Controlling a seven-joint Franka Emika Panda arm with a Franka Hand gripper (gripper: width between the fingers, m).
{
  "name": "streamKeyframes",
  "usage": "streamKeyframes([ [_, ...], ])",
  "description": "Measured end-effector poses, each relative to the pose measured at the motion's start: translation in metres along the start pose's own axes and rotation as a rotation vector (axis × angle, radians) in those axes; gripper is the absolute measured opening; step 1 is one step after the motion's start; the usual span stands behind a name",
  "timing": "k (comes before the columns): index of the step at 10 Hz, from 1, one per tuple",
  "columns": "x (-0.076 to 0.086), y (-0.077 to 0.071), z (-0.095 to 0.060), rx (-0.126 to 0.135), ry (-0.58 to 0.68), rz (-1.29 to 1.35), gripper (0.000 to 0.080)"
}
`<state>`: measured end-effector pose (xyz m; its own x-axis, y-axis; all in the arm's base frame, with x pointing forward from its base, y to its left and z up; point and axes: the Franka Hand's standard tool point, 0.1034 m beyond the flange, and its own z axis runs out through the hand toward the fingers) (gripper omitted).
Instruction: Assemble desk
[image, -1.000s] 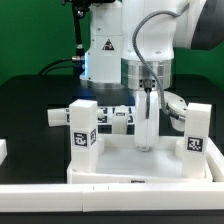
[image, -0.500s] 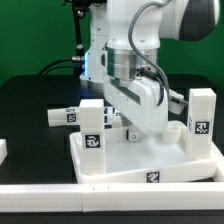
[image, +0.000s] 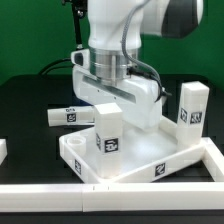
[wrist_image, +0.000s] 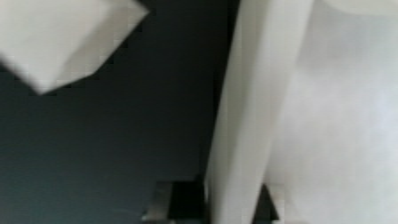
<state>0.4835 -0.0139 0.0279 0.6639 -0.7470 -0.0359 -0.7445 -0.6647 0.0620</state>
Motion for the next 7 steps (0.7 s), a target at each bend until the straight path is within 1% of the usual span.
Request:
streamKeyframes([
  [1, 0.007, 0.006, -0.008, -0.022, -0.031, -0.149, 0.0064],
  [2, 0.017, 0.000, -0.017, -0.029, -0.031, -0.315, 0.0064],
  [3, 0.018, -0.002, -0.015, -0.026, -0.024, -0.452, 0.0064],
  [4, 0.016, 0.001, -0.012, -0.031, -0.031, -0.468, 0.0064],
  [5, 0.017, 0.003, -0.012, -0.034, -0.031, -0.538, 0.0064],
  [6, 0.018, 0.003, -0.013, -0.032, -0.034, -0.629, 0.0064],
  [7, 0.026, 0.000, -0.019, -0.021, -0.052, -0.787, 0.0064],
])
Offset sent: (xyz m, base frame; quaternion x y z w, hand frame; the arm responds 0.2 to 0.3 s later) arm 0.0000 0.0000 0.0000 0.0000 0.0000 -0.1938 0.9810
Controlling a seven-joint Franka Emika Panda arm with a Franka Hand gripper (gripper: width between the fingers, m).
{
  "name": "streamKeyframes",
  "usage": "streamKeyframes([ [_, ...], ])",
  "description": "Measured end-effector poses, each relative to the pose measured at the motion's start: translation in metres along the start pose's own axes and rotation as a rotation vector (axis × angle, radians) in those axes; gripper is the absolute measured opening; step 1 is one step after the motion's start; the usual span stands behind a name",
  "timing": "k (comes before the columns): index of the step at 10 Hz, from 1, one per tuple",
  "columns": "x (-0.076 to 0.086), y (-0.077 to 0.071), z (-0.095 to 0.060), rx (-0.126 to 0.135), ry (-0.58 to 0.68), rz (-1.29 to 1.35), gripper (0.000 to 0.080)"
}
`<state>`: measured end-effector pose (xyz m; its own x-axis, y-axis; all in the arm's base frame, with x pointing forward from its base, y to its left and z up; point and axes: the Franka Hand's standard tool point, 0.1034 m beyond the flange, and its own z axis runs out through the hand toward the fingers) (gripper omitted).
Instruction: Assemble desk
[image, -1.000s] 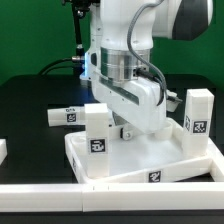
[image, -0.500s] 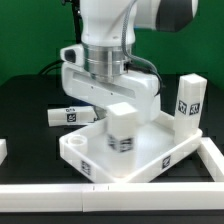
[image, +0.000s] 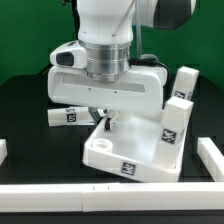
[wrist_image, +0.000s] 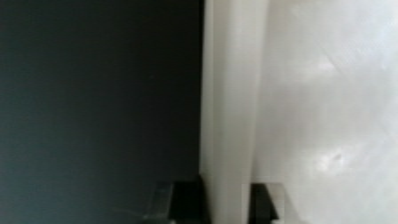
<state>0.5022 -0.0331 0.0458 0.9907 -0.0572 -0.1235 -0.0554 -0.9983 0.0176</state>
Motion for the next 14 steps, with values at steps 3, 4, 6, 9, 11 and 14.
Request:
streamKeyframes([
  [3, 0.043, 0.015, -0.005, 0.014, -0.084, -0.324, 0.0064],
  [4, 0.046, 0.013, -0.003, 0.020, -0.084, -0.420, 0.0064],
  [6, 0.044, 0.020, -0.002, 0.013, -0.092, -0.521, 0.0064],
  [9, 0.068, 0.018, -0.020, 0.003, -0.127, -0.806, 0.0064],
  [11, 0.086, 0.014, -0.018, 0.021, -0.141, -1.071, 0.0064],
  [14, 0.082, 0.025, -0.016, 0.013, -0.163, -1.194, 0.0064],
])
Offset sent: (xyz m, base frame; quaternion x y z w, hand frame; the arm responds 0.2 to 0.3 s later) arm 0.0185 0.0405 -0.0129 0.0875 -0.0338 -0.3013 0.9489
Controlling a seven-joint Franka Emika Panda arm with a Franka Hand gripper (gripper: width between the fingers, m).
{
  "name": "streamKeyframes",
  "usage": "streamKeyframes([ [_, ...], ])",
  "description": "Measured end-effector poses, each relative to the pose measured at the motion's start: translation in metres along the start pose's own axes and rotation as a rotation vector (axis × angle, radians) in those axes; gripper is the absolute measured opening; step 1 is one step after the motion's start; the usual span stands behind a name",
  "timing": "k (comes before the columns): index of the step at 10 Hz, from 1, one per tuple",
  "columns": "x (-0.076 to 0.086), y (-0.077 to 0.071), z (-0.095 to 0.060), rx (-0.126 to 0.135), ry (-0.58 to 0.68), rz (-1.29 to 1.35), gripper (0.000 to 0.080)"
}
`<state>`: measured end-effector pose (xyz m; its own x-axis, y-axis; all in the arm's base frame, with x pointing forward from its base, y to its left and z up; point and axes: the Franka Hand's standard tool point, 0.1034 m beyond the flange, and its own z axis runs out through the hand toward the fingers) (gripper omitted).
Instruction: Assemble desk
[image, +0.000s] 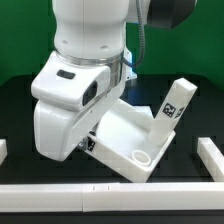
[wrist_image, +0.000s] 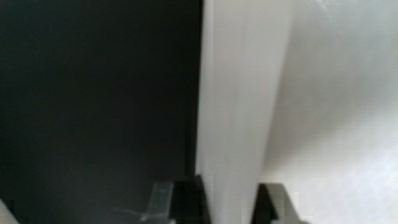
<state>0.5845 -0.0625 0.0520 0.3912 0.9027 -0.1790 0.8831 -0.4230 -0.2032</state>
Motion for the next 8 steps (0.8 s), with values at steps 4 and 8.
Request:
streamKeyframes([
  [4, 0.032, 0.015, -0.013, 0.023, 0.009, -0.411, 0.0064],
  [8, 0.024, 0.018, -0.009, 0.029, -0.009, -0.422, 0.0064],
])
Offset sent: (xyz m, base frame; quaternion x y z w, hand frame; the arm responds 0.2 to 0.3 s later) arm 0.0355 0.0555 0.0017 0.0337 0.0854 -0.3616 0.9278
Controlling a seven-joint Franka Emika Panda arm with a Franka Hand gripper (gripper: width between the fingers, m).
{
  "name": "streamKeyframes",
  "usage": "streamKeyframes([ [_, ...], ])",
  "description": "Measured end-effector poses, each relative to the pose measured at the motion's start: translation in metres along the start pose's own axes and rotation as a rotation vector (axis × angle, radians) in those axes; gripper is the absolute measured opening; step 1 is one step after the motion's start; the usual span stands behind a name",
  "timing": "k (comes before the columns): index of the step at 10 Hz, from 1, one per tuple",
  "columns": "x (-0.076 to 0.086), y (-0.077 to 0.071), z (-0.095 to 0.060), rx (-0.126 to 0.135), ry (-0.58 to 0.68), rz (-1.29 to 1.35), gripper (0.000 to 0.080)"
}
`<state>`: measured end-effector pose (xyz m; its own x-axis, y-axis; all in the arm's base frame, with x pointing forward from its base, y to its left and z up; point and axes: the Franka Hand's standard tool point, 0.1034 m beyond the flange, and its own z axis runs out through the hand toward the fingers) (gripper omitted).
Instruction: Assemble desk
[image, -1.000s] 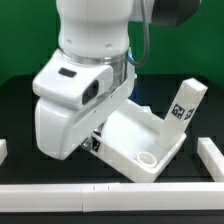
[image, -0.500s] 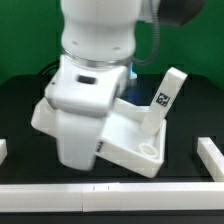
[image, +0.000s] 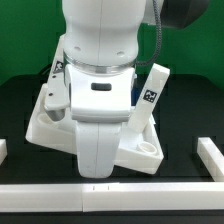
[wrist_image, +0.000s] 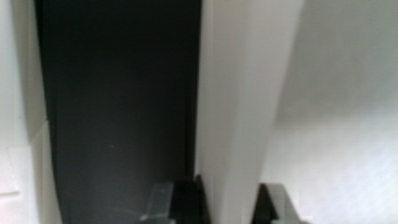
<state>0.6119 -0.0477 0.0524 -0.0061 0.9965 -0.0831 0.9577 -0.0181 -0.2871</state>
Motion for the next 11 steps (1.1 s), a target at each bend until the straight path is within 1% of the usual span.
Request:
streamKeyframes([
  [1, 0.008, 0.007, -0.005, 0.013, 0.006, 0.045, 0.0064],
  [2, 0.018, 0.021, -0.011, 0.007, 0.012, 0.073, 0.0064],
  [3, 0.022, 0.030, -0.015, -0.020, 0.017, 0.070, 0.0064],
  [4, 0.023, 0.031, -0.014, -0.036, 0.017, 0.073, 0.0064],
  [9, 0.015, 0.031, -0.008, -0.028, 0.029, 0.089, 0.0064],
  [11, 0.028, 0.032, -0.007, -0.030, 0.046, 0.095, 0.0064],
])
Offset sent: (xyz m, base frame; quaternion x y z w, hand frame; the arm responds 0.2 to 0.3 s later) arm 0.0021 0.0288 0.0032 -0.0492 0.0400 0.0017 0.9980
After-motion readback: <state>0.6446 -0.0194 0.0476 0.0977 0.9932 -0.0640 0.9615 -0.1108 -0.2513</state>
